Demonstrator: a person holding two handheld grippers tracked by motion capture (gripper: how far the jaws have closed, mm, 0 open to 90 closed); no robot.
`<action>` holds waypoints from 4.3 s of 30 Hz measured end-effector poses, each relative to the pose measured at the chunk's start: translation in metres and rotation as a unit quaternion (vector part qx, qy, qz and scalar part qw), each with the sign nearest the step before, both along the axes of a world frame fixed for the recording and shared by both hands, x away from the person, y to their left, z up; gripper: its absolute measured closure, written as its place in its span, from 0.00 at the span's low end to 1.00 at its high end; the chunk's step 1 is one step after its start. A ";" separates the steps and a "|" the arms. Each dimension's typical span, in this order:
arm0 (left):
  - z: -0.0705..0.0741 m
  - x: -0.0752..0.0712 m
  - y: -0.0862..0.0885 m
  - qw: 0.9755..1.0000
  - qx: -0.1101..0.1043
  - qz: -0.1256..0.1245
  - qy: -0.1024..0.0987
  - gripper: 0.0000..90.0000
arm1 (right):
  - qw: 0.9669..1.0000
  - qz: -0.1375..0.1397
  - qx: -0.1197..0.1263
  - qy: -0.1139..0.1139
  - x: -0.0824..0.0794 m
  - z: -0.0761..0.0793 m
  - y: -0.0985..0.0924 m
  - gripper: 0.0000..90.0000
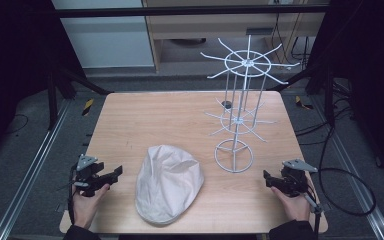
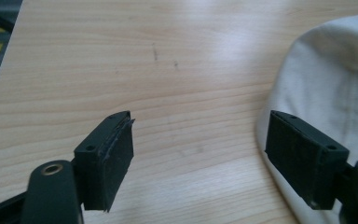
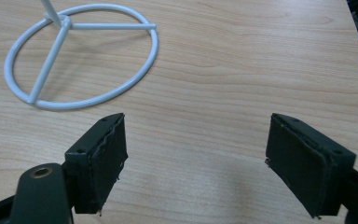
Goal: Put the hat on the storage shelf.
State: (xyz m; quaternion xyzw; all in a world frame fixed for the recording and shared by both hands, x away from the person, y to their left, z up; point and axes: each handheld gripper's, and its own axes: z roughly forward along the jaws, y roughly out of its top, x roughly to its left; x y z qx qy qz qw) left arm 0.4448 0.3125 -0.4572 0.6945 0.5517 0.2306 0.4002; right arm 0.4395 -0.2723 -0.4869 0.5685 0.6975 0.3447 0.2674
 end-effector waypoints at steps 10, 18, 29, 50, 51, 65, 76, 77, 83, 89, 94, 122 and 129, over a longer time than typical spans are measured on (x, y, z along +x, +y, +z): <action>0.017 -0.013 -0.015 0.999 -0.018 -0.032 -0.022 0.29 | 1.000 0.000 -0.002 -0.007 -0.001 0.003 0.001 0.23; 0.026 -0.020 -0.033 0.998 -0.011 -0.055 -0.028 0.31 | 1.000 0.002 0.003 -0.010 -0.003 0.004 0.001 0.23; 0.037 -0.027 -0.051 0.996 0.001 -0.087 -0.036 0.33 | 1.000 0.005 -0.007 -0.007 -0.002 0.003 0.002 0.26; 0.056 -0.027 -0.083 0.991 0.026 -0.127 -0.028 0.34 | 1.000 -0.001 -0.006 -0.006 -0.001 0.002 0.000 0.28; 0.057 -0.026 -0.084 0.991 0.026 -0.126 -0.029 0.35 | 1.000 0.000 -0.006 -0.004 -0.001 0.002 0.001 0.28; 0.057 -0.009 -0.103 0.993 0.042 -0.113 -0.009 0.38 | 1.000 0.000 -0.005 -0.001 -0.001 0.001 0.002 0.29; 0.050 0.003 -0.116 0.992 0.059 -0.107 0.018 0.42 | 1.000 0.002 -0.005 0.002 0.000 0.001 0.001 0.29; 0.049 0.004 -0.117 0.992 0.061 -0.106 0.021 0.42 | 1.000 0.002 -0.005 0.002 0.000 0.001 0.001 0.29; 0.043 0.008 -0.122 0.992 0.070 -0.104 0.033 0.45 | 1.000 0.003 -0.004 0.003 0.000 0.001 0.001 0.29; 0.032 0.010 -0.127 0.990 0.083 -0.107 0.045 0.49 | 1.000 0.004 -0.003 0.003 0.000 0.001 0.001 0.30; 0.023 0.015 -0.129 0.989 0.090 -0.101 0.057 0.51 | 1.000 0.008 -0.007 0.005 0.001 0.000 0.002 0.30; 0.016 0.020 -0.133 0.988 0.073 -0.103 0.084 0.98 | 1.000 0.009 -0.005 0.009 0.003 -0.001 0.001 0.31; 0.024 0.015 -0.128 0.991 0.041 -0.108 0.066 0.98 | 1.000 0.008 -0.001 0.010 0.002 -0.001 0.001 0.31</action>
